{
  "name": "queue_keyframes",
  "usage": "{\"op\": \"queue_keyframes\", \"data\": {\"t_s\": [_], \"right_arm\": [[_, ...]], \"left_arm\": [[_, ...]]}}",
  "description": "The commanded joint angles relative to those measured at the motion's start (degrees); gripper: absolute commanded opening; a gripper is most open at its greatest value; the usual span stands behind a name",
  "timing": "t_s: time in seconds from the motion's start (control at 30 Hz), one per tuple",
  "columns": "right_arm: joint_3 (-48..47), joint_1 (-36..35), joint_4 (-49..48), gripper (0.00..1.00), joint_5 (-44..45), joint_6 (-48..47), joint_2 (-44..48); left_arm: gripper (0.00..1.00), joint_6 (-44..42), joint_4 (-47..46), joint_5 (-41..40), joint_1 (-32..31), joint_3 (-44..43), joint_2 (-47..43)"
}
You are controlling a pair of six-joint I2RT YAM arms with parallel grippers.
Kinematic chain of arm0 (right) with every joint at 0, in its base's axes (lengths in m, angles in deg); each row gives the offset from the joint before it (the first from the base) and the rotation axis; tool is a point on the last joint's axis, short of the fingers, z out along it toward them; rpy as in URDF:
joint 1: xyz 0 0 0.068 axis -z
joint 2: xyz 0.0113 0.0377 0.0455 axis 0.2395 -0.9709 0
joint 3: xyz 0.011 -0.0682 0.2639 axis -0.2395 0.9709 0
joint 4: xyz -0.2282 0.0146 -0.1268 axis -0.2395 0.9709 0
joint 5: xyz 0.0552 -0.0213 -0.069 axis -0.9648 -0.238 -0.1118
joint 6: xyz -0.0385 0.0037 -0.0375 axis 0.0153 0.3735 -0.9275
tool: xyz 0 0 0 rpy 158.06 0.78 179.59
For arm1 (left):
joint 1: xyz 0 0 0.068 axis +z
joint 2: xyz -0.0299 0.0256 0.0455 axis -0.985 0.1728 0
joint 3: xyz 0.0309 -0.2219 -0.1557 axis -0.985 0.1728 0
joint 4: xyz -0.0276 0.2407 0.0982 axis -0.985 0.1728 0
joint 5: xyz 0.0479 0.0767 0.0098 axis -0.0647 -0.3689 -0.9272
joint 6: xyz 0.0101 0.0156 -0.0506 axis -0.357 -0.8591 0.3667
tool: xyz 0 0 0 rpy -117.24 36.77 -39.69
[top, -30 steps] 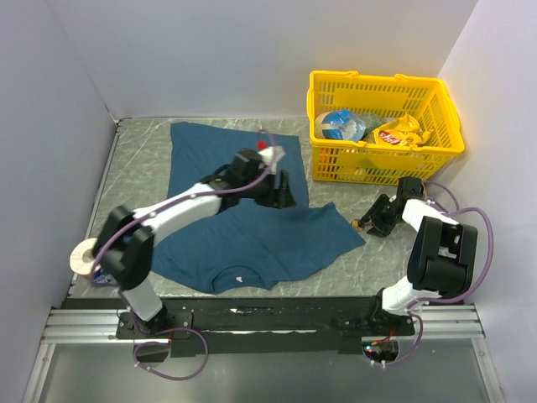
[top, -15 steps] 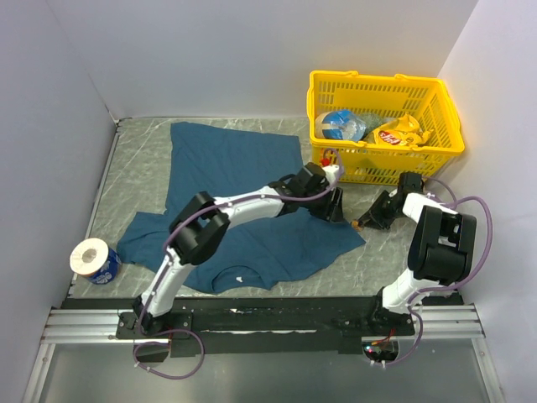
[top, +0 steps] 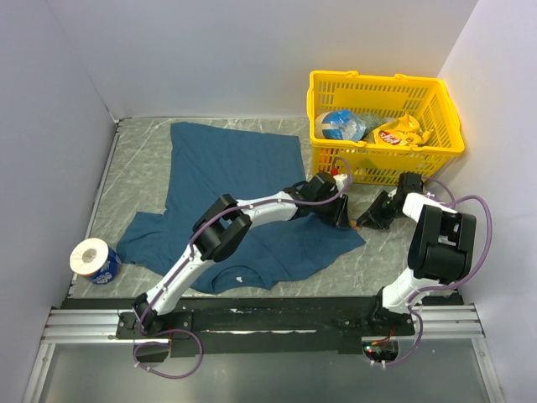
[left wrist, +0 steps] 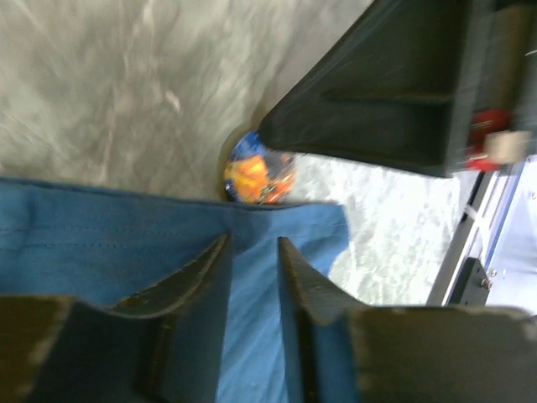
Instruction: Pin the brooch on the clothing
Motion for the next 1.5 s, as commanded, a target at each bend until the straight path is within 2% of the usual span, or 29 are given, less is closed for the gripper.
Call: {"op": "queue_keyframes", "data": {"t_s": [0.0, 0.13, 0.23, 0.27, 0.53, 1.17, 1.47], "right_arm": [[-2.4, 0.3, -0.6, 0.34, -0.5, -0.6, -0.2], [-1.8, 0.4, -1.2, 0.34, -0.8, -0.6, -0.2], [-1.8, 0.3, -1.1, 0.33, -1.2, -0.7, -0.3], [-1.8, 0.2, -1.1, 0.33, -1.5, -0.9, -0.2], [-0.9, 0.3, -2.5, 0.29, -7.5, -2.9, 0.8], [3.4, 0.0, -6.1, 0.25, -16.1, -5.3, -0.9], [4.2, -1.7, -6.1, 0.41, -18.2, -7.1, -0.8]], "left_arm": [[0.31, 1.7, -1.5, 2.9, -0.6, -0.8, 0.2], [0.27, 2.0, -3.5, 1.7, -1.2, 4.0, -1.4], [0.2, 2.3, -1.0, 0.9, -1.4, 2.2, 0.5], [0.14, 2.2, 0.2, -1.6, -1.6, 1.4, 1.0], [0.02, 3.8, 4.6, -6.7, -1.9, -0.5, 3.1], [0.01, 4.2, 5.6, -7.8, -1.7, -1.7, 5.7], [0.01, 4.2, 5.5, -7.5, -1.4, -1.5, 5.9]]}}
